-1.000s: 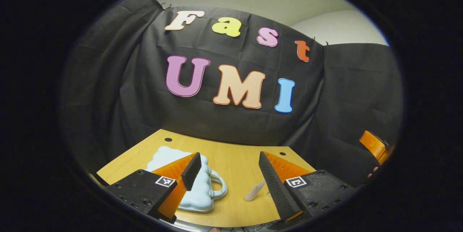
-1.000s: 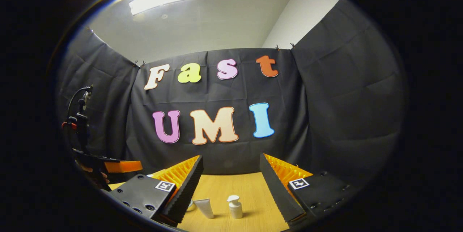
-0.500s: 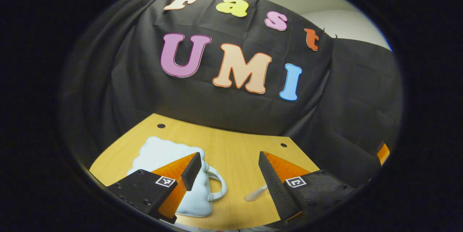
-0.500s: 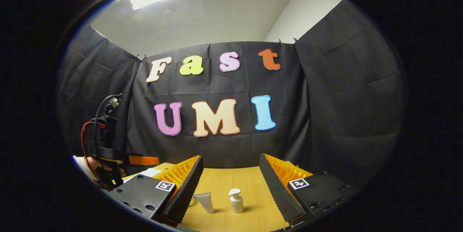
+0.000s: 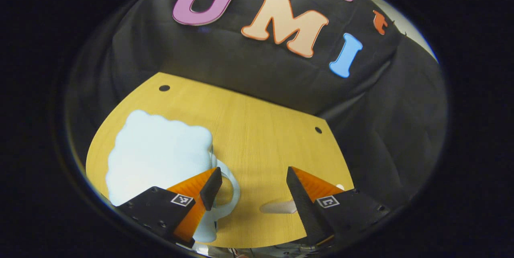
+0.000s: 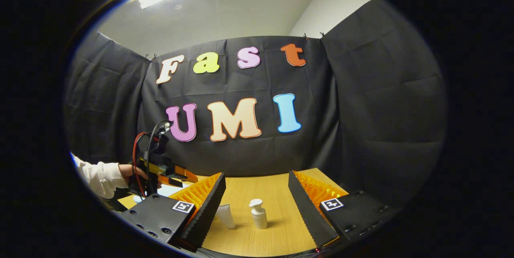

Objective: First open the suitcase, pack the skin care products into it, and then close the suitcase.

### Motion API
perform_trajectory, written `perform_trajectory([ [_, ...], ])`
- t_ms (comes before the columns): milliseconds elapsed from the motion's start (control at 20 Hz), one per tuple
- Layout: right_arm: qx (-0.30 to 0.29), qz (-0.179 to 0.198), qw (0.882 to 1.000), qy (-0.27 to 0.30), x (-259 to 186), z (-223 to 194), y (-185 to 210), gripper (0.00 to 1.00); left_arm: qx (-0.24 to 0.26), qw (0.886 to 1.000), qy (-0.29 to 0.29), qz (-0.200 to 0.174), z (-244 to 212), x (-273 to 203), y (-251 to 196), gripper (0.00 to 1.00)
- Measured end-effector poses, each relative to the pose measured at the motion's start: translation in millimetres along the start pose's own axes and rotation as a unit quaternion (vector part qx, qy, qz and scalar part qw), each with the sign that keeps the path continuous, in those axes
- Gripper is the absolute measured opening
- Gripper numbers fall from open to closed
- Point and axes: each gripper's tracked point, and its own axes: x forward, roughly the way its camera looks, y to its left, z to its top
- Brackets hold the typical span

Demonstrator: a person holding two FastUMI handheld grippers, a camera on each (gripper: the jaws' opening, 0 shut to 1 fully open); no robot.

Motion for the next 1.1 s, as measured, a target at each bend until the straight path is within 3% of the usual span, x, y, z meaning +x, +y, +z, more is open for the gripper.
perform_trajectory([
  [300,0.014,-0.013,1.000,0.020,5,-15,-14,0.98,-0.014,0.996,0.089,0.028,-26,43,7,0.95],
  [600,0.015,-0.021,0.999,0.026,7,-20,-24,0.98,-0.043,0.983,0.166,0.070,-61,67,17,0.93],
  [850,0.027,-0.025,0.999,0.025,9,-23,-34,0.96,-0.035,0.974,0.200,0.102,-81,81,29,0.90],
  [1050,0.036,-0.032,0.998,0.027,10,-23,-44,0.98,-0.019,0.965,0.225,0.131,-94,92,40,0.74],
  [1100,0.037,-0.034,0.998,0.027,11,-24,-47,0.98,-0.011,0.964,0.229,0.137,-96,94,43,0.65],
])
